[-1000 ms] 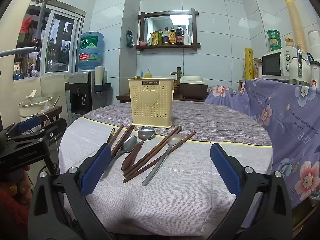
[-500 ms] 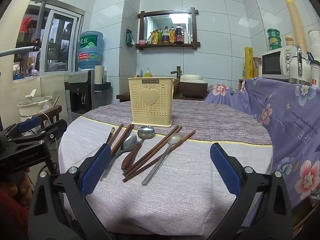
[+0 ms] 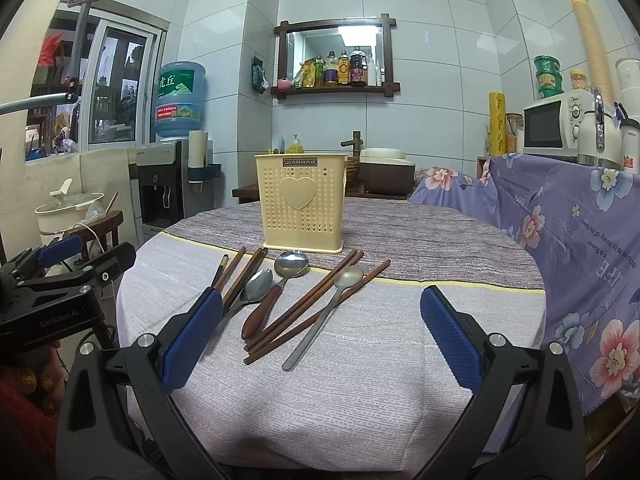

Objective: Organize utensils

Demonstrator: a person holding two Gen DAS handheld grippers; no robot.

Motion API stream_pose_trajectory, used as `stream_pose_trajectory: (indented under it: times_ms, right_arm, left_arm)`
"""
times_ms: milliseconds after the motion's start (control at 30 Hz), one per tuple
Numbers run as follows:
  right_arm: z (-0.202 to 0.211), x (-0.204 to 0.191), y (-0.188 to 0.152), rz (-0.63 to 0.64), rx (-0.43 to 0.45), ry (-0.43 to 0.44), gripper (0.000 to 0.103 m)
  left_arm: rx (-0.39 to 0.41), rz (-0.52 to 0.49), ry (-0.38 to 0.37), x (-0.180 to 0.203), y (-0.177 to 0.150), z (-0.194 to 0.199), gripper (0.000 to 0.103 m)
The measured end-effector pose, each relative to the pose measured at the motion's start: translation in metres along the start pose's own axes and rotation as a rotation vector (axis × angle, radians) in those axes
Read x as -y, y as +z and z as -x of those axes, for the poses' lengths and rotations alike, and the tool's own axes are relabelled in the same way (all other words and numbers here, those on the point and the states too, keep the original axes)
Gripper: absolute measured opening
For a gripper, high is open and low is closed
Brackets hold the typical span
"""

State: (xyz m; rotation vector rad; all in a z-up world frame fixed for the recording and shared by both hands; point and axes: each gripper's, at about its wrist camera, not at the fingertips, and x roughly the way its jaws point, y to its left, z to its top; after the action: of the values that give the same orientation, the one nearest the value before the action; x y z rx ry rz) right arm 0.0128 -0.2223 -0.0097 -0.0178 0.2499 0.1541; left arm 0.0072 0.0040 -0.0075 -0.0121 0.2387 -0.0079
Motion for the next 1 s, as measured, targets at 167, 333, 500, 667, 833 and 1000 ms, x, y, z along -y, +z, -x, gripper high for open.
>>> stream_pose_trajectory:
  times_ms: [167,333,500,667,833,1000]
  right_arm:
    - [-0.0001,0.0006,0.0001,-0.001,0.000,0.002,0.098]
    - [-0.0009,0.0012,-0.0002,-0.002,-0.003,0.002,0.098]
    - [-0.0011,0.0004,-0.0005,0.000,-0.003,0.002,0.098]
    - [-0.0015,0.0006,-0.0002,0.000,-0.004,0.002,0.098]
    - [-0.0012,-0.0002,-0.0005,0.000,-0.005,0.002,0.098]
    - [-0.0012,-0.0003,-0.0006,0.000,-0.007,0.003,0.098]
  left_arm:
    - [-0.004,0.002,0.002,-0.0039,-0.0001,-0.0018,0.098]
    - [-0.002,0.001,0.000,0.0007,-0.0013,0.0018,0.098]
    - [-0.001,0.000,0.000,-0.0013,-0.0018,0.0035,0.098]
    - [-0.007,0.004,0.002,-0.0005,-0.0005,0.0013,0.098]
    - [-0.006,0.004,0.005,-0.0004,-0.0007,0.0017,0.098]
    - [-0.007,0.001,0.005,0.0005,-0.0015,0.0019,0.098]
